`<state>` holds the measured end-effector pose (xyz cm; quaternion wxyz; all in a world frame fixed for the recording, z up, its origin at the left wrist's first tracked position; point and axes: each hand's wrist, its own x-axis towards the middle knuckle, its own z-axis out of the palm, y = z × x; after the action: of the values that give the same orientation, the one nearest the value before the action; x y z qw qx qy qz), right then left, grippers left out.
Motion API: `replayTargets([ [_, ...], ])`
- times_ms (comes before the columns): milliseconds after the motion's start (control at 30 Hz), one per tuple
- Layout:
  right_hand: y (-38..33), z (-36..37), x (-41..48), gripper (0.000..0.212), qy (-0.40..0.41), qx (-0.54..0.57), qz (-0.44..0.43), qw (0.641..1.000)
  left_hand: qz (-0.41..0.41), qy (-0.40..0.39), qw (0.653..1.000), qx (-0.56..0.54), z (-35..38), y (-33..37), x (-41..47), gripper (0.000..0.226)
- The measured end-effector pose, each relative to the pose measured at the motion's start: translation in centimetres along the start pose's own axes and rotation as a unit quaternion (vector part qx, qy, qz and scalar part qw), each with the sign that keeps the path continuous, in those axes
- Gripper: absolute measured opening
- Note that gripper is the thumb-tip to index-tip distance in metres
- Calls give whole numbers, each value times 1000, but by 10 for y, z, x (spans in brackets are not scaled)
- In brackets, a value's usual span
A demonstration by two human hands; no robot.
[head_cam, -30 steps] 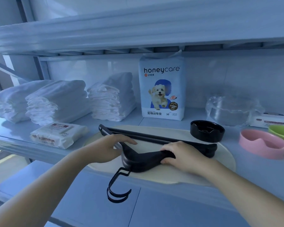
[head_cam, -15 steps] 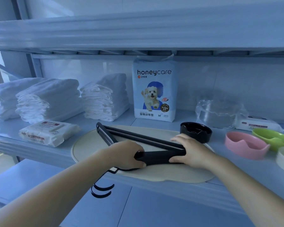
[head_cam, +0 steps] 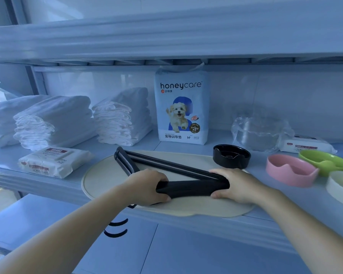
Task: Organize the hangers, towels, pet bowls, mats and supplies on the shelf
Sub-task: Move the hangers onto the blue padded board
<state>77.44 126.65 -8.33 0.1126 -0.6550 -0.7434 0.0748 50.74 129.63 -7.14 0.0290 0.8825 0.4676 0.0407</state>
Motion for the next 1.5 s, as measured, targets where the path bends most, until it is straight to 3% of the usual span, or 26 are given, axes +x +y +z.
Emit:
replayTargets([
  [200, -5, -12, -19, 73, 46, -28, -7, 999, 26, -16, 999, 26, -17, 3, 4, 17],
  [500, 25, -51, -80, 73, 160, -40, 35, 986, 110, 64, 988, 91, -61, 70, 15, 29],
  [1200, 249, -133, -364, 68, 214, -84, 233, 945, 346, 88, 931, 72, -27, 428, 80, 33],
  [1500, 309, -139, -412, 68, 228, -107, 285, 925, 392, 59, 910, 124, -21, 519, 128, 30],
])
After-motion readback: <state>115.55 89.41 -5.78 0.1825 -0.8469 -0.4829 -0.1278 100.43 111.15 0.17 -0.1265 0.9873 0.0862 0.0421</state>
